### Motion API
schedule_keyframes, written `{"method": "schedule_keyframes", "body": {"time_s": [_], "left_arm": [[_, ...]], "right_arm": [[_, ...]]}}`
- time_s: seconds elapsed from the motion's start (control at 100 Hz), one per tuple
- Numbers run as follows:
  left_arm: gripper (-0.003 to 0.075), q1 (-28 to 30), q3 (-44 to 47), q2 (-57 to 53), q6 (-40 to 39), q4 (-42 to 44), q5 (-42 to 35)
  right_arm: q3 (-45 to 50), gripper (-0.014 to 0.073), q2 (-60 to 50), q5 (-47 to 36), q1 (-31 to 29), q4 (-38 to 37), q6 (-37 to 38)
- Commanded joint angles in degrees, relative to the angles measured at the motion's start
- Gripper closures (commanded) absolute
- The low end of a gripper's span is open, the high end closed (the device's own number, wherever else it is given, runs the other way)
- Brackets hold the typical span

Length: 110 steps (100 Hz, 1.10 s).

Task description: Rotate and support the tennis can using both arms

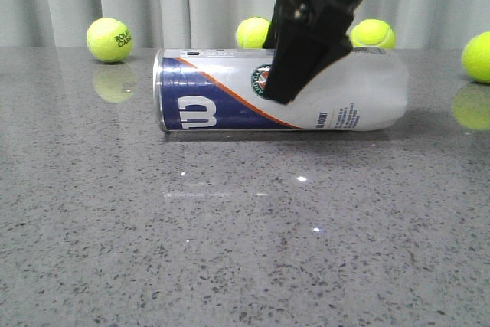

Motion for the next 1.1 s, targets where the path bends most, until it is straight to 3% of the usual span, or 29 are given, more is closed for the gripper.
{"method": "schedule_keyframes", "body": {"time_s": [0.0,0.1,0.17,0.22,0.34,0.38,0.51,0.68,0.78,0.87,1.09], "left_arm": [[0.0738,0.08,2.54,-2.04,0.02,-0.59,-4.41],[0.0738,0.08,2.54,-2.04,0.02,-0.59,-4.41],[0.0738,0.08,2.54,-2.04,0.02,-0.59,-4.41],[0.0738,0.08,2.54,-2.04,0.02,-0.59,-4.41],[0.0738,0.08,2.54,-2.04,0.02,-0.59,-4.41],[0.0738,0.08,2.54,-2.04,0.02,-0.59,-4.41],[0.0738,0.08,2.54,-2.04,0.02,-0.59,-4.41],[0.0738,0.08,2.54,-2.04,0.02,-0.59,-4.41],[0.0738,0.08,2.54,-2.04,0.02,-0.59,-4.41],[0.0738,0.08,2.54,-2.04,0.02,-0.59,-4.41],[0.0738,0.08,2.54,-2.04,0.02,-0.59,-4.49]], "right_arm": [[-2.07,-0.0051,-6.15,-1.47,-0.08,0.58,-0.48],[-2.07,-0.0044,-9.61,-1.02,-0.08,0.39,0.46],[-2.07,0.0018,-11.67,0.23,-0.08,0.39,4.20],[-2.07,0.0127,-12.87,0.87,-0.08,0.39,8.19],[-2.00,0.0569,-14.42,1.29,-0.08,0.39,16.91],[-2.00,0.0672,-14.68,1.29,-0.08,0.52,18.80],[-1.95,0.0654,-15.92,-0.50,-0.21,3.15,28.59],[-0.05,0.0654,-18.81,-5.02,-0.35,-2.56,60.16],[3.87,0.0654,-21.90,-8.85,-0.28,-8.62,71.15],[8.92,0.0654,-24.88,-11.55,-0.28,-13.14,76.03],[23.69,0.0654,-36.85,-19.56,-0.28,-17.29,76.15]]}}
